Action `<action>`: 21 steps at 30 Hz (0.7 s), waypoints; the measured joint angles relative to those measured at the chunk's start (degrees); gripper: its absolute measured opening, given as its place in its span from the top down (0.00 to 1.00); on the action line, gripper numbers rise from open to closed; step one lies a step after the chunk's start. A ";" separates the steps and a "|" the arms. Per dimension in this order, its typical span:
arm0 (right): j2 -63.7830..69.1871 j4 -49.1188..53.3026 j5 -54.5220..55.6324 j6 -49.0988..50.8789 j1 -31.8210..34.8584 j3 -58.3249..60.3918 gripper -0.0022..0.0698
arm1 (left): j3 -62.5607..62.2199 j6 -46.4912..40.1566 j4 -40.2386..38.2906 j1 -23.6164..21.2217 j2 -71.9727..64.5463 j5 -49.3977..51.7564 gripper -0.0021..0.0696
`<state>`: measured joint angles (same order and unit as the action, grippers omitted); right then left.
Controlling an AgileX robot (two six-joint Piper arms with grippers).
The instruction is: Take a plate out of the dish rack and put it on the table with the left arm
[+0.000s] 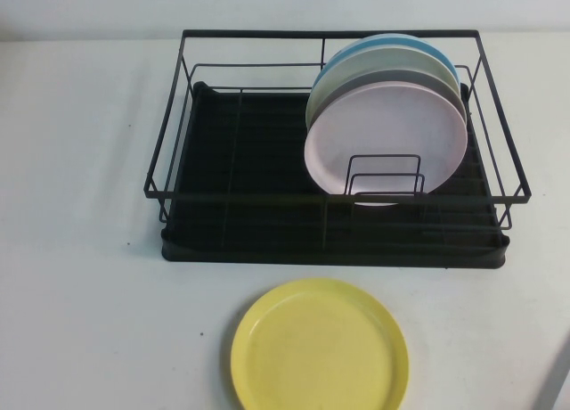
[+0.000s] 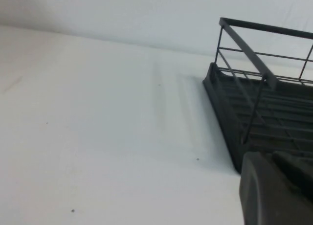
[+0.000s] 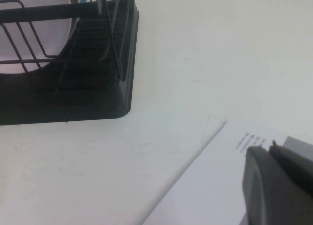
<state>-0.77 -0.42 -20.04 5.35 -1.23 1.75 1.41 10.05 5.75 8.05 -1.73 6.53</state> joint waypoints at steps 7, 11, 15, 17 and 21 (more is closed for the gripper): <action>0.00 0.00 0.00 0.00 0.00 0.00 1.00 | 0.00 -11.67 -5.39 -1.30 2.24 7.87 0.97; 0.00 -0.09 0.00 0.00 0.00 0.00 1.00 | 0.00 -18.50 -10.63 -1.30 2.24 12.61 0.97; 0.00 -0.09 0.00 0.00 0.00 0.00 1.00 | 0.00 -20.89 -11.94 -1.30 2.24 13.26 0.97; 0.00 -0.09 0.00 0.00 0.00 0.00 1.00 | 0.00 -21.27 -12.17 -1.30 2.24 13.36 0.97; 0.00 -0.09 0.00 0.00 0.00 0.00 1.00 | 0.00 -21.30 -12.17 -1.30 2.24 13.36 0.97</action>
<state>-0.77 -0.52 -20.04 5.35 -1.23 1.75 1.41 -11.25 -6.41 6.75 0.51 19.89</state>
